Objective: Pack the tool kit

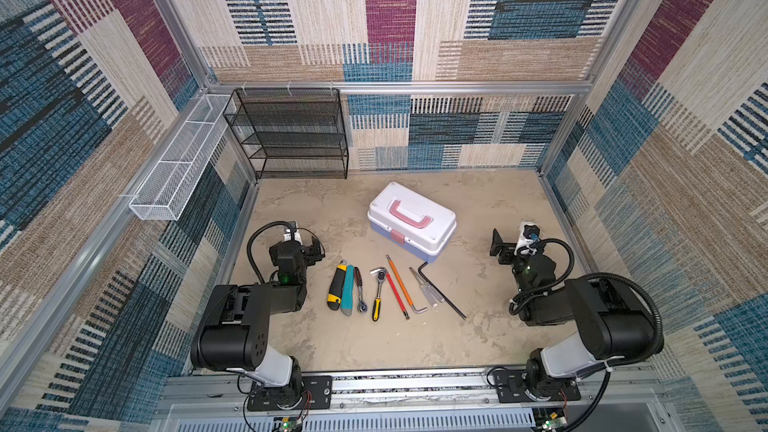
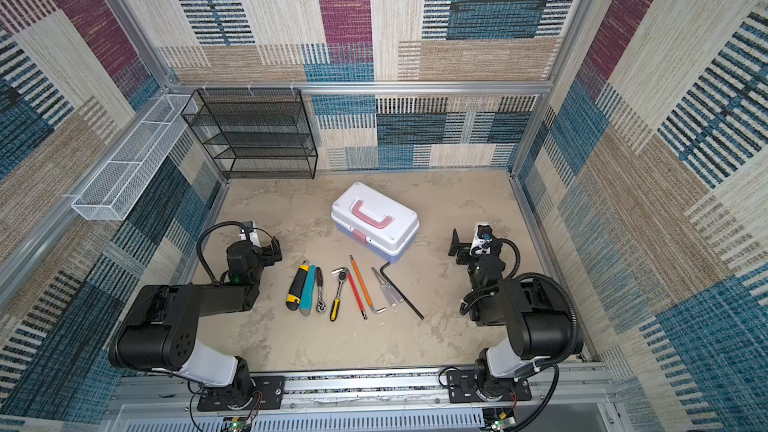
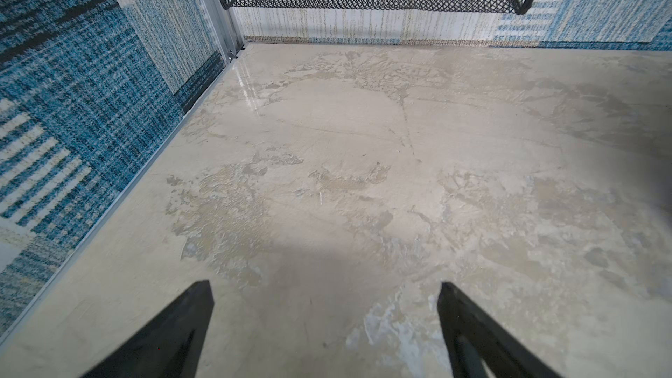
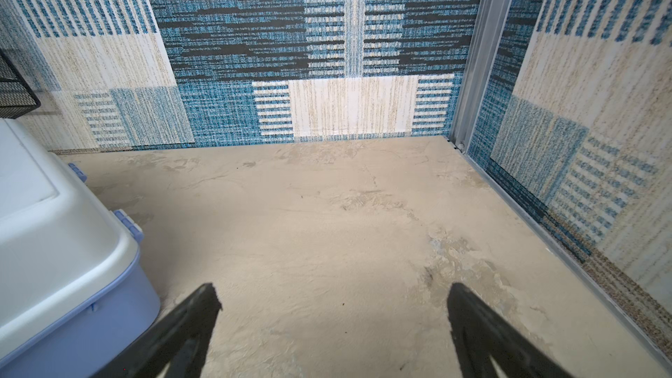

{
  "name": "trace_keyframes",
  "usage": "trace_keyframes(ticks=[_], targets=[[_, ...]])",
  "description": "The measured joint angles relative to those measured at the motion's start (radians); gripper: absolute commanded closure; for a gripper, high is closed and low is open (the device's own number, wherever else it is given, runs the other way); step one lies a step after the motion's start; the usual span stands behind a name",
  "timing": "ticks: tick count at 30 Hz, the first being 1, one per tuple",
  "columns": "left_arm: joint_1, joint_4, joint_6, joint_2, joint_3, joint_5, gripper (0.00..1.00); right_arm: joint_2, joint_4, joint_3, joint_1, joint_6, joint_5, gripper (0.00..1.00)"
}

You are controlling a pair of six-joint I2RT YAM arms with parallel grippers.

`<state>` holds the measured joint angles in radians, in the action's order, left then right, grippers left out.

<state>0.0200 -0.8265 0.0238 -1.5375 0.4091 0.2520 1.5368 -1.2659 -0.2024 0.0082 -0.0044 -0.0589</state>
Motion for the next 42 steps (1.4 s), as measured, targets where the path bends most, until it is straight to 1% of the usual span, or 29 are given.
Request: trace_keyframes(ticks=[16,19,21,22,24,27,28,30,33,35,36,39,42], targets=[[0.0,0.0,0.0,0.0,0.0,0.0,0.01,0.0,0.0,0.0,0.0,0.0,0.0,0.0],[0.0,0.021,0.0,0.019,0.001,-0.001,0.04,-0.017,0.021,-0.006,0.0,0.0,-0.001,0.0],[0.002,0.088,0.0,0.084,0.015,0.0,0.09,-0.084,0.122,-0.048,0.0,0.002,-0.011,0.0],[0.003,0.138,0.003,0.125,0.03,0.002,0.09,-0.123,0.188,-0.087,0.0,0.01,-0.022,0.0],[0.005,0.244,0.028,0.238,0.077,0.018,0.12,-0.2,0.286,-0.157,0.0,0.019,-0.021,0.0],[0.009,0.335,0.097,0.39,0.088,0.027,0.14,-0.277,0.404,-0.207,-0.001,0.023,0.055,0.0],[0.014,0.363,0.119,0.418,0.088,0.023,0.15,-0.29,0.441,-0.221,0.0,0.024,0.087,0.0],[0.04,0.444,0.164,0.47,0.092,-0.005,0.15,-0.306,0.514,-0.257,0.001,0.026,0.17,0.0],[0.098,0.526,0.214,0.511,0.097,-0.056,0.19,-0.299,0.602,-0.331,0.011,0.026,0.296,0.0],[0.142,0.566,0.237,0.526,0.097,-0.1,0.22,-0.275,0.651,-0.393,0.035,0.008,0.368,0.01],[0.168,0.581,0.246,0.528,0.097,-0.105,0.22,-0.257,0.678,-0.426,0.058,-0.007,0.395,0.01],[0.278,0.64,0.284,0.513,0.114,-0.133,0.24,-0.188,0.767,-0.528,0.16,-0.082,0.434,0.02],[0.363,0.68,0.3,0.48,0.138,-0.153,0.25,-0.106,0.849,-0.62,0.248,-0.162,0.444,0.02]])
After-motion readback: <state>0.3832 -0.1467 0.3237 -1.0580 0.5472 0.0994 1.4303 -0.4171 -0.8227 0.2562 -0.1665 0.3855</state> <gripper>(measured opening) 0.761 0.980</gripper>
